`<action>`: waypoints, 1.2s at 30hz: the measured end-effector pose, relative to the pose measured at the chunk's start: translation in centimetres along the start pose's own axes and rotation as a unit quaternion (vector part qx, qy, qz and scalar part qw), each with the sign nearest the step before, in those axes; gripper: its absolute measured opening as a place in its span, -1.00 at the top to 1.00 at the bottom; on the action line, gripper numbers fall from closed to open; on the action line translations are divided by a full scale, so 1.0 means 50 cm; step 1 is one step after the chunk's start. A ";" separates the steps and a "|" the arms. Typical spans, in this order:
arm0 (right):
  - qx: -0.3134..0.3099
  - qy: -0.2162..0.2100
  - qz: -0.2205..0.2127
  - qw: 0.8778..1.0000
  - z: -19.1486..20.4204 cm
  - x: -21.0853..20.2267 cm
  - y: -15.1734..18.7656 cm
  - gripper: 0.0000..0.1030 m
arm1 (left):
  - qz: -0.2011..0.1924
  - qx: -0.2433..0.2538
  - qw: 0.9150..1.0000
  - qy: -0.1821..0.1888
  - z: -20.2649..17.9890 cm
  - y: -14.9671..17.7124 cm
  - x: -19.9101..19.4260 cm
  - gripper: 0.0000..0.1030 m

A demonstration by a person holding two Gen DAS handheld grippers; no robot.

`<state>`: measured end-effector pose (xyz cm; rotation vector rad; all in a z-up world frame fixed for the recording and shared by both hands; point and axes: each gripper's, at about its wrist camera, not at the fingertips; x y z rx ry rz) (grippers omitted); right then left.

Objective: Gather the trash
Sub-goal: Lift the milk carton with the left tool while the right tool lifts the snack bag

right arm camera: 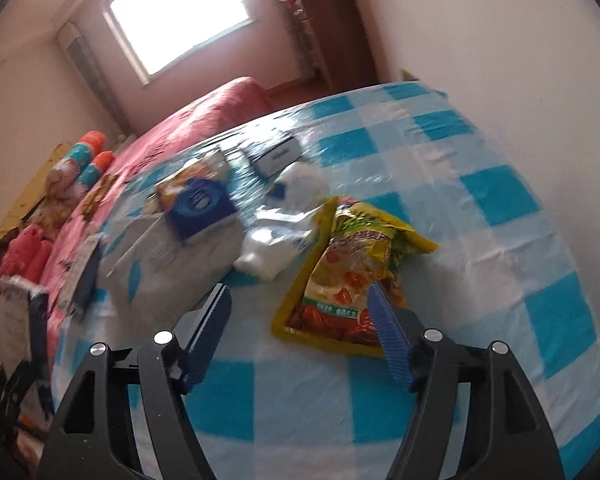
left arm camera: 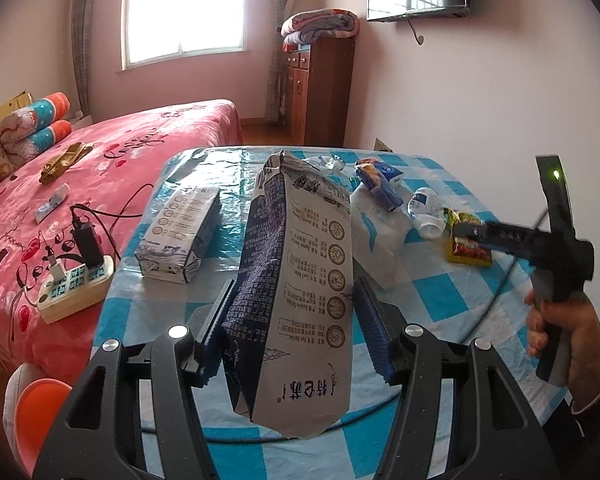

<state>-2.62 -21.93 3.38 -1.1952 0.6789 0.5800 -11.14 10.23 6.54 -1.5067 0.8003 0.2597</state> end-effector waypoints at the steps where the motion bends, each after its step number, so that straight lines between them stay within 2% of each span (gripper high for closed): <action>1: 0.000 0.010 -0.003 1.000 -0.002 0.004 -0.006 -0.38 | 0.002 0.002 1.000 -0.001 -0.002 0.000 0.004 -0.16; 4: -0.005 0.036 -0.012 0.999 -0.013 0.006 -0.015 -0.39 | 0.009 0.011 1.000 -0.008 -0.009 0.001 0.014 -0.16; 8: -0.041 0.082 -0.031 0.995 -0.020 0.001 -0.022 -0.62 | 0.015 0.012 1.000 -0.014 -0.008 -0.006 0.019 -0.16; 10: -0.060 0.093 -0.028 0.993 -0.023 0.011 -0.029 -0.66 | 0.016 0.013 1.000 -0.020 -0.012 -0.011 0.023 -0.16; 14: -0.094 0.098 -0.008 0.991 -0.030 0.049 -0.038 -0.77 | 0.025 0.020 0.999 -0.029 -0.030 -0.014 0.036 -0.16; 17: -0.100 0.068 0.020 0.993 -0.041 0.080 -0.044 -0.79 | 0.037 0.025 0.998 -0.036 -0.048 -0.012 0.050 -0.16; 20: -0.106 0.071 0.025 0.991 -0.045 0.090 -0.055 -0.78 | 0.046 0.021 0.998 -0.043 -0.059 -0.019 0.059 -0.16; 22: -0.111 0.069 0.022 0.991 -0.049 0.089 -0.058 -0.67 | 0.045 0.010 0.998 -0.043 -0.062 -0.022 0.059 -0.16; 24: -0.115 0.078 0.017 0.990 -0.053 0.088 -0.059 -0.43 | 0.034 -0.001 0.998 -0.051 -0.066 -0.022 0.051 -0.16; 25: -0.113 0.079 0.015 0.990 -0.057 0.087 -0.060 -0.40 | 0.028 -0.006 0.998 -0.056 -0.067 -0.021 0.048 -0.16; 27: -0.110 0.070 0.010 0.991 -0.063 0.083 -0.063 -0.06 | 0.019 -0.017 0.998 -0.062 -0.069 -0.014 0.041 -0.16; 28: -0.110 0.067 0.010 0.992 -0.065 0.082 -0.063 -0.04 | 0.018 -0.025 0.998 -0.063 -0.070 -0.010 0.040 -0.16; 30: -0.112 0.063 0.009 0.992 -0.068 0.079 -0.063 0.13 | 0.023 -0.035 0.997 -0.058 -0.072 -0.007 0.041 -0.16; 36: -0.095 0.018 -0.022 0.995 -0.084 0.046 -0.057 0.20 | 0.008 -0.036 0.998 -0.056 -0.069 -0.008 0.033 -0.16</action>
Point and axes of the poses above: each gripper's, at about its wrist camera, not at the fingertips, and x roughly the way its jaws point, z to its left, y to its underside, and after that the axes turned 8 degrees about y, right-handed
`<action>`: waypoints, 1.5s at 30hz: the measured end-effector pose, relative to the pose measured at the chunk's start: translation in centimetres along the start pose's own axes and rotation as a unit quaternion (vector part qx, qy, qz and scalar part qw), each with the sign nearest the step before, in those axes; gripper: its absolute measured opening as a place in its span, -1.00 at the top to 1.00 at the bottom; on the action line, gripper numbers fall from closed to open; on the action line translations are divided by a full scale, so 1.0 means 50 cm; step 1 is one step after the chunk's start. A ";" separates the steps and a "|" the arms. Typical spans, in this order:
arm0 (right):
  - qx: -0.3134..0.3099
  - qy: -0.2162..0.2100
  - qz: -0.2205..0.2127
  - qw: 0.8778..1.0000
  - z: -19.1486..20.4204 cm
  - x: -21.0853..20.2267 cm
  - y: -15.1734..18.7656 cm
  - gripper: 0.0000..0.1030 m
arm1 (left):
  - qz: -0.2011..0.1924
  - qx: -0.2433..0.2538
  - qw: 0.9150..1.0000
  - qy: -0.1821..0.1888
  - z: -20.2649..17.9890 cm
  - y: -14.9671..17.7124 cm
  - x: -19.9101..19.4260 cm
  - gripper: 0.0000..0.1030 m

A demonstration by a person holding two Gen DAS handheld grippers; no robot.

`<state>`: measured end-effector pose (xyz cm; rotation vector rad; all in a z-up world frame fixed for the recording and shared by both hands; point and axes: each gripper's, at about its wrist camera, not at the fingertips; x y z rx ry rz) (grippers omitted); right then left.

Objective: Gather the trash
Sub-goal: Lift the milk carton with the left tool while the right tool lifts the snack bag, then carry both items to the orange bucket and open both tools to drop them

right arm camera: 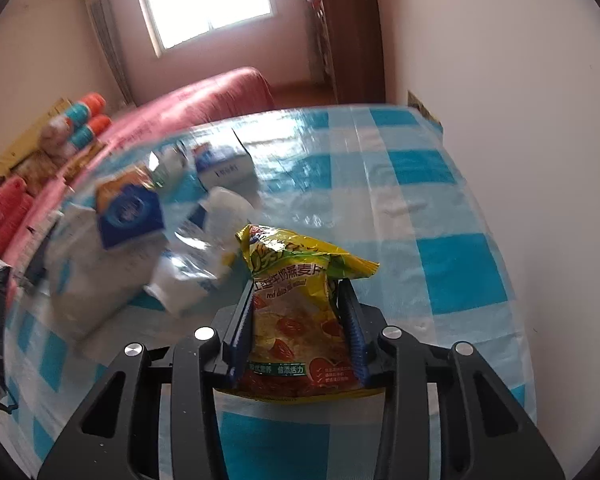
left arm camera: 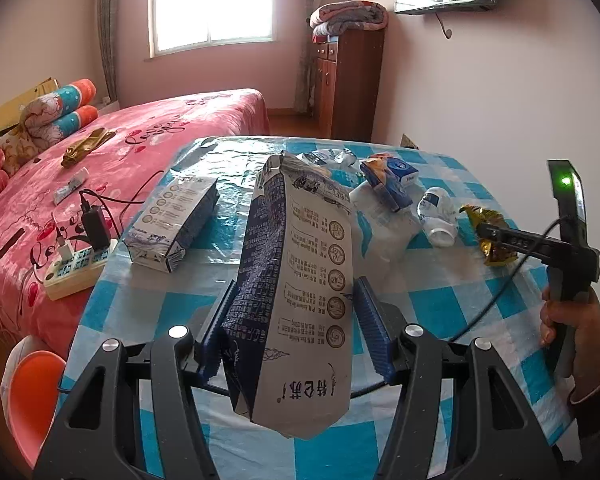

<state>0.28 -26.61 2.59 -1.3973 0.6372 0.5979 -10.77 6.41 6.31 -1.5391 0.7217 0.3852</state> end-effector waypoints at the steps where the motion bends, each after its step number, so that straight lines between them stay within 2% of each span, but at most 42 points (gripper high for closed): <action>1: -0.001 -0.004 -0.006 1.000 0.002 -0.007 0.002 0.20 | -0.002 -0.001 1.000 0.002 0.003 0.001 -0.003 -0.16; 6: 0.030 -0.044 -0.009 0.999 0.008 -0.032 0.009 0.22 | -0.010 -0.004 1.000 0.003 0.019 0.003 -0.019 -0.16; 13: 0.019 -0.060 -0.074 0.995 0.056 -0.124 -0.018 0.22 | -0.042 -0.015 0.999 0.013 0.052 0.001 -0.056 -0.16; 18: -0.014 -0.085 -0.098 0.991 0.135 -0.175 -0.037 0.22 | -0.068 -0.028 0.997 0.008 0.090 0.001 -0.095 -0.16; 24: -0.063 -0.146 -0.115 0.981 0.249 -0.227 -0.052 0.22 | -0.104 -0.063 0.992 -0.019 0.175 0.004 -0.162 -0.16; 31: -0.144 -0.231 -0.114 0.956 0.440 -0.270 -0.051 0.22 | -0.121 -0.100 0.983 -0.099 0.302 0.044 -0.249 -0.16; 36: -0.206 -0.286 -0.093 0.931 0.585 -0.275 -0.018 0.22 | -0.104 -0.156 0.968 -0.168 0.419 0.119 -0.289 -0.16; 40: -0.260 -0.316 -0.069 0.910 0.701 -0.266 0.028 0.22 | -0.087 -0.206 0.954 -0.201 0.499 0.181 -0.306 -0.16; 45: -0.315 -0.334 -0.041 0.887 0.816 -0.248 0.077 0.22 | -0.068 -0.240 0.942 -0.226 0.569 0.241 -0.311 -0.16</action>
Point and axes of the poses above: each gripper's, at about its wrist camera, not at the fingertips, and x roughly the way its jaws point, z to its left, y to its underside, and after that the axes turned 8 degrees about y, right-handed
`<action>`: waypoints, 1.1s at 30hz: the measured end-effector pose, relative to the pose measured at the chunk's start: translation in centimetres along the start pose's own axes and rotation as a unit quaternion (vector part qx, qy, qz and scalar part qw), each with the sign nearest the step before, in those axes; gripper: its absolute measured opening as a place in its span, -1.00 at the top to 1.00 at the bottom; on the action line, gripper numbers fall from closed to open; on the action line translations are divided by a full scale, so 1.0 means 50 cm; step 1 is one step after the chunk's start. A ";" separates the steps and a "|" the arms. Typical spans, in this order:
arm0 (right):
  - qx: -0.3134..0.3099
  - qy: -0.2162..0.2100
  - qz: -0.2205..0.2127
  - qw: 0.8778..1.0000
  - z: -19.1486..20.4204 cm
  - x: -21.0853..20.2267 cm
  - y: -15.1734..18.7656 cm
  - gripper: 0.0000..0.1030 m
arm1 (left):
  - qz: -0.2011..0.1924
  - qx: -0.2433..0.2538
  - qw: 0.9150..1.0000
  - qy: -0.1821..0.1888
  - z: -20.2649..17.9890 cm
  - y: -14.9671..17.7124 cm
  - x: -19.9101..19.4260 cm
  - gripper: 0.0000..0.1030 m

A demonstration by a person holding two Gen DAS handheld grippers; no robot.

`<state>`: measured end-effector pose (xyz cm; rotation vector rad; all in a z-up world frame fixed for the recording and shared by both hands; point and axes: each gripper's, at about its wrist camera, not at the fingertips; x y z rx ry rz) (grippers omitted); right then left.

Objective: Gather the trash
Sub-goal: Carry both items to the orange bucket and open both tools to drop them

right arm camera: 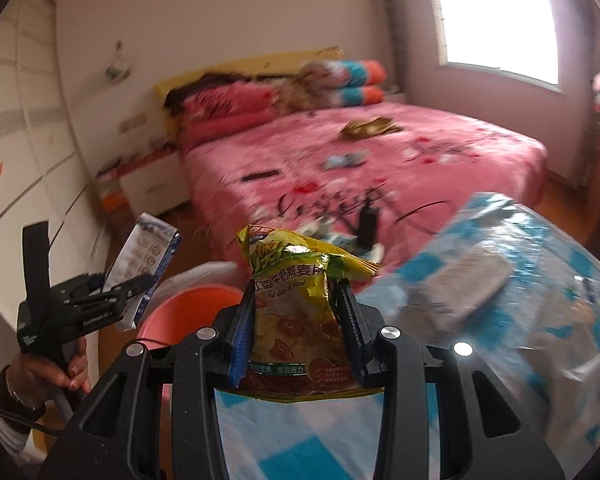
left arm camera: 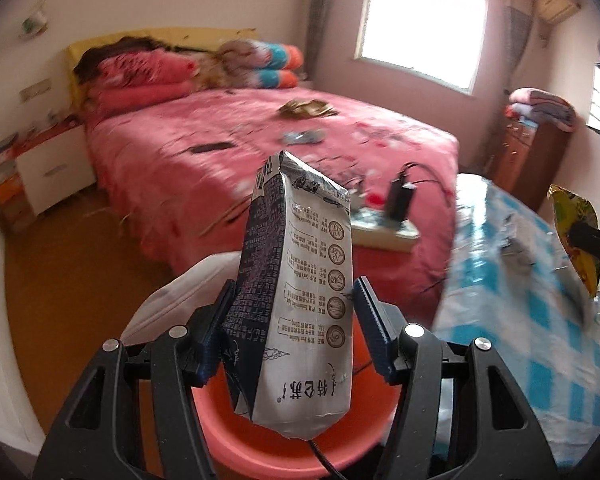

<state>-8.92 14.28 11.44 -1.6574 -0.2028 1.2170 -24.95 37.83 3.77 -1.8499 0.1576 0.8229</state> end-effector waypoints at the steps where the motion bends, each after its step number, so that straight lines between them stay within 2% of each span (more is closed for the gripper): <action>1: -0.009 -0.010 0.010 1.000 0.022 0.024 -0.003 0.22 | 0.004 -0.005 1.000 -0.003 0.010 0.006 0.004 -0.16; 12: -0.084 -0.052 0.072 0.993 0.171 0.163 0.008 0.21 | 0.038 -0.032 0.999 -0.013 0.081 0.057 0.042 -0.16; 22: -0.112 -0.078 0.103 0.985 0.234 0.236 0.010 0.16 | 0.056 -0.033 0.998 -0.006 0.079 0.072 0.068 -0.16; 23: -0.113 -0.079 0.103 0.985 0.238 0.240 0.009 0.05 | 0.057 -0.033 0.998 -0.007 0.079 0.071 0.074 -0.16; 26: -0.105 -0.068 0.094 0.988 0.239 0.246 0.002 -0.53 | 0.066 -0.038 0.997 -0.005 0.083 0.072 0.092 -0.21; 28: -0.089 -0.071 0.085 0.990 0.226 0.236 -0.003 -0.56 | 0.074 -0.044 0.996 -0.004 0.087 0.074 0.101 -0.31; 31: -0.075 -0.045 0.061 0.994 0.199 0.203 -0.013 -0.61 | 0.079 -0.047 0.996 -0.007 0.090 0.075 0.103 -0.42; 33: -0.059 -0.041 0.048 0.996 0.178 0.179 -0.019 -0.67 | 0.075 -0.045 0.996 -0.009 0.092 0.072 0.096 -0.44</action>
Point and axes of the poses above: each gripper's, at about its wrist camera, not at the fingertips, and x roughly the way its jaws point, z to its left, y to its underside, and after that the axes turned 8 degrees about y, right-handed
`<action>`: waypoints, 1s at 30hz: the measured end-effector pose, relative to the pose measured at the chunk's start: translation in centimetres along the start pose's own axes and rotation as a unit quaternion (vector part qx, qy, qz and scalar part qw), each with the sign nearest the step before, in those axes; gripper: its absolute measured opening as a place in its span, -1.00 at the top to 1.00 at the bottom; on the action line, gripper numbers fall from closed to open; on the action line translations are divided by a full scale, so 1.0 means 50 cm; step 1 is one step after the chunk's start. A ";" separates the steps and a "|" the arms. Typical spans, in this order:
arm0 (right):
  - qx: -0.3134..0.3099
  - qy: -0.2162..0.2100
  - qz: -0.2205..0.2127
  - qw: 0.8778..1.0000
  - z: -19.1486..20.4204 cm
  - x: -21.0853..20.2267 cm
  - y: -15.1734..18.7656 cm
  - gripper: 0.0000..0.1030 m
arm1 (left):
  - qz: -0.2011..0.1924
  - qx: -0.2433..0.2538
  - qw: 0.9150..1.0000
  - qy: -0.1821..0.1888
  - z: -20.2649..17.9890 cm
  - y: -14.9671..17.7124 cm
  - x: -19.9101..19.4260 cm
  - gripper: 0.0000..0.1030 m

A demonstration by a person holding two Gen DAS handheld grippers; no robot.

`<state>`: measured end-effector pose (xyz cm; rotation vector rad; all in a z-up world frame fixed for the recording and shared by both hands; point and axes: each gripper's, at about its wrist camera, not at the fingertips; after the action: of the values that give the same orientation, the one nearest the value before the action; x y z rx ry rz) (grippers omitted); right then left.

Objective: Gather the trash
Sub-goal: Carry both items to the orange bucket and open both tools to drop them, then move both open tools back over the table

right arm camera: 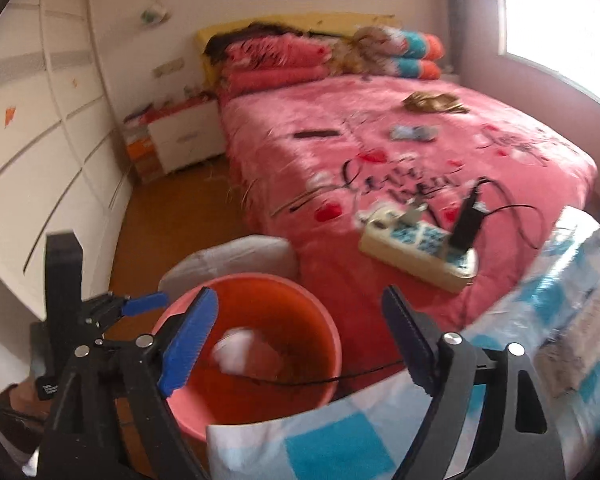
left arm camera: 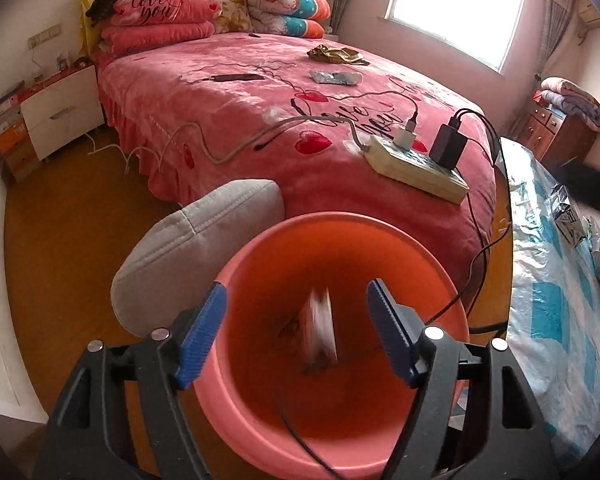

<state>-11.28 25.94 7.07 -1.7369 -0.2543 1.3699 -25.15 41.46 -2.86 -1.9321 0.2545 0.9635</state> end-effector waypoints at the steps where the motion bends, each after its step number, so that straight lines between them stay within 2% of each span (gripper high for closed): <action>1: 0.014 0.003 -0.009 1.000 -0.015 -0.018 -0.001 -0.69 | -0.002 0.001 1.000 0.000 0.000 0.000 -0.005 -0.44; 9: 0.095 0.041 -0.073 0.992 -0.112 -0.148 0.003 -0.79 | -0.016 0.009 1.000 -0.006 -0.003 -0.006 -0.043 -0.48; 18: 0.172 0.110 -0.139 0.969 -0.216 -0.336 0.033 -0.83 | -0.032 0.031 0.999 0.009 -0.039 -0.015 -0.091 -0.49; 23: 0.229 0.163 -0.180 0.943 -0.292 -0.487 0.039 -0.83 | -0.049 0.057 0.997 0.023 -0.078 -0.027 -0.129 -0.49; 27: 0.262 0.185 -0.226 0.920 -0.333 -0.623 0.030 -0.83 | -0.063 0.080 0.994 0.039 -0.118 -0.029 -0.154 -0.49; 30: 0.275 0.215 -0.282 0.893 -0.344 -0.748 0.034 -0.86 | -0.068 0.089 0.993 0.048 -0.140 -0.027 -0.165 -0.49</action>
<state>-10.84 -7.33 31.34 -1.2896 -0.0916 0.5350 -26.34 34.84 5.72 -1.8092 0.2524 0.7344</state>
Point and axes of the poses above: each gripper's, at about its wrist camera, not at the fingertips, and x roughly the way its jaws point, z to its left, y to its underside, and after that the axes turned 8 degrees about y, right-handed
